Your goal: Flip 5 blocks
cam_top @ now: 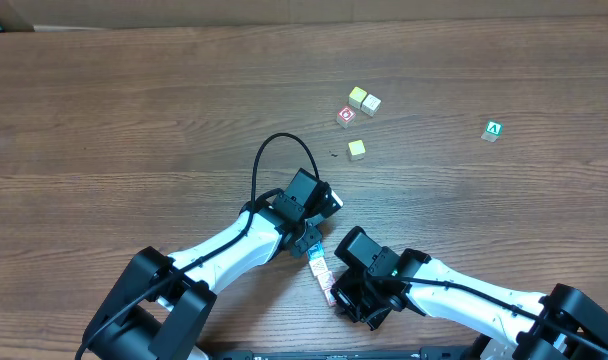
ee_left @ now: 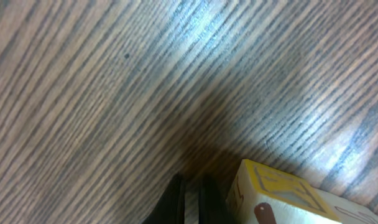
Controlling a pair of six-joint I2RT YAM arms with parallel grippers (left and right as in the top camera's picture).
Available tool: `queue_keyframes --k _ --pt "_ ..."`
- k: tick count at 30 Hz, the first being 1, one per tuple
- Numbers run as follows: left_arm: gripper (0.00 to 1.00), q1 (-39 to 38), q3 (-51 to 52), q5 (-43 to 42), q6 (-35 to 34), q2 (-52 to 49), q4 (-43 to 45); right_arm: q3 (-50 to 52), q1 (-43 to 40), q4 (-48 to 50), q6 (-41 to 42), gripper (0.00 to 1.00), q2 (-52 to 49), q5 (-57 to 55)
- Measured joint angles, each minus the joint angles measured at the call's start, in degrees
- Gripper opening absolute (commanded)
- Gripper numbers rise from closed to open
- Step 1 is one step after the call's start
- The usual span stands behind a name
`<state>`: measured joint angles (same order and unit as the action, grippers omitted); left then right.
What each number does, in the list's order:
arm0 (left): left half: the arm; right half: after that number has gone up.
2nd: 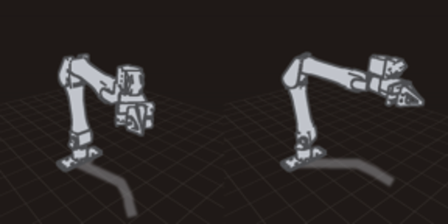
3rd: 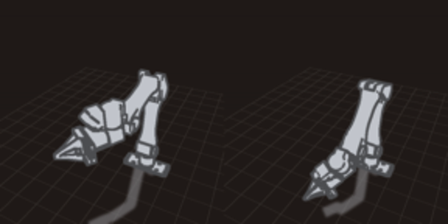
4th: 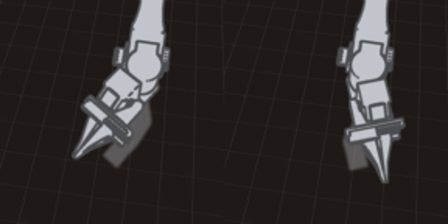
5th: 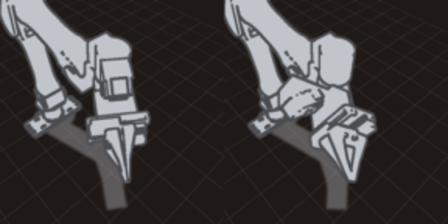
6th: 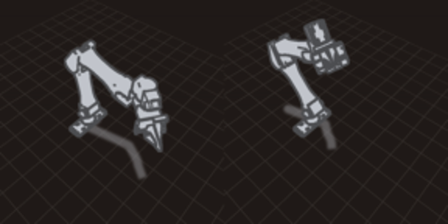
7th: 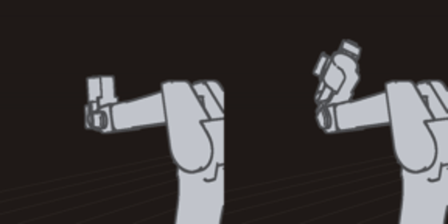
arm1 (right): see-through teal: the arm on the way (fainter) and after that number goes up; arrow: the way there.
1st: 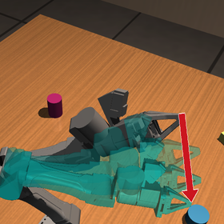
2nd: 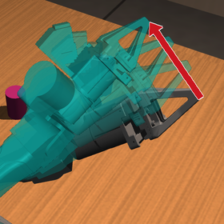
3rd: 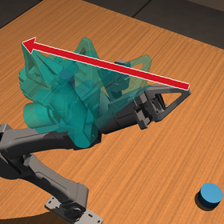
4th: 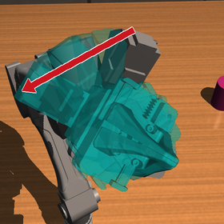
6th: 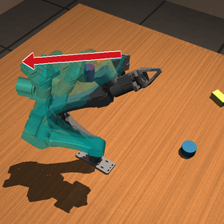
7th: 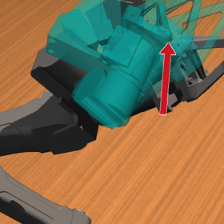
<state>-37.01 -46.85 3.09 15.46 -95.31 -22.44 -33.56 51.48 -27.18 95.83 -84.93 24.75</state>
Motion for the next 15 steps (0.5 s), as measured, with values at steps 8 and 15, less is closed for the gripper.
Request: queue_keyframes --k 8,15 --pt "0.04 0.00 0.00 0.15 0.02 -0.13 0.46 0.00 0.00 0.22 0.76 0.04 0.00 0.13" --pt "0.04 0.00 0.00 0.13 0.02 -0.24 1.18 0.00 0.33 0.48 1.25 0.04 0.00 0.11"
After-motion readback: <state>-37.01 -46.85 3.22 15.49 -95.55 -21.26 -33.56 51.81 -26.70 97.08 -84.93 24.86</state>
